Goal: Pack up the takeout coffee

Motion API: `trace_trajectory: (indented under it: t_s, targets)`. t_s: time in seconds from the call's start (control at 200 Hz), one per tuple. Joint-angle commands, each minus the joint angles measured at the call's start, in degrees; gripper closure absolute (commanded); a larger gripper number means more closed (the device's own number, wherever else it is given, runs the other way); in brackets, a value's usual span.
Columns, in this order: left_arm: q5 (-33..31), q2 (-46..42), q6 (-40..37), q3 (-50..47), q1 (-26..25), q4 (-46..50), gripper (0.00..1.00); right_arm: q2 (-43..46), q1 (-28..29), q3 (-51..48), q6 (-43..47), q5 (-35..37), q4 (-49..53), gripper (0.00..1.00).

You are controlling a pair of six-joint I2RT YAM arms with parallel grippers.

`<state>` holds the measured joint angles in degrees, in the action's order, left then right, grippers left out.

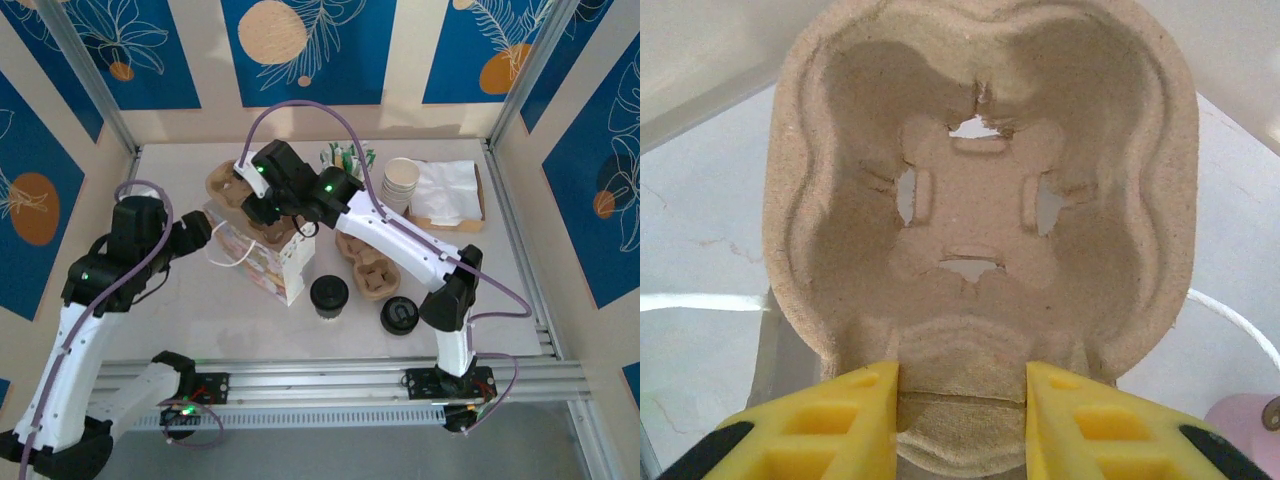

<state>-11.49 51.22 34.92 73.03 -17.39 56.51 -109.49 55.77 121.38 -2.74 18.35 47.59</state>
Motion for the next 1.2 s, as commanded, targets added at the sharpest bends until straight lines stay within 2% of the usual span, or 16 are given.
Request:
trace_trajectory:
  t_s: [0.0, 0.16, 0.355, 0.57, 1.191]
  targets:
    - [5.42, 1.41, -1.94, 1.41, 3.79, -2.92, 0.18, 2.35, 0.73, -0.14, 0.59, -1.06, 0.92, 0.66]
    - [12.7, 4.15, -2.83, 1.12, 8.46, -6.62, 0.18, 2.53, 0.96, -0.01, 0.67, -0.81, 1.62, 0.66]
    - [17.55, 7.54, -3.42, 1.2, 11.88, -9.58, 0.19, 2.19, 1.01, 0.34, 0.1, 0.02, 2.52, 0.66]
    - [18.55, 8.85, -3.19, -0.05, 13.89, -11.41, 0.2, 1.06, 1.06, 0.79, 0.17, 0.9, 4.64, 0.66]
    - [22.33, 10.82, -5.97, -2.06, 14.31, -12.47, 0.21, -0.41, 1.01, -2.25, -1.38, -0.74, 3.06, 0.67]
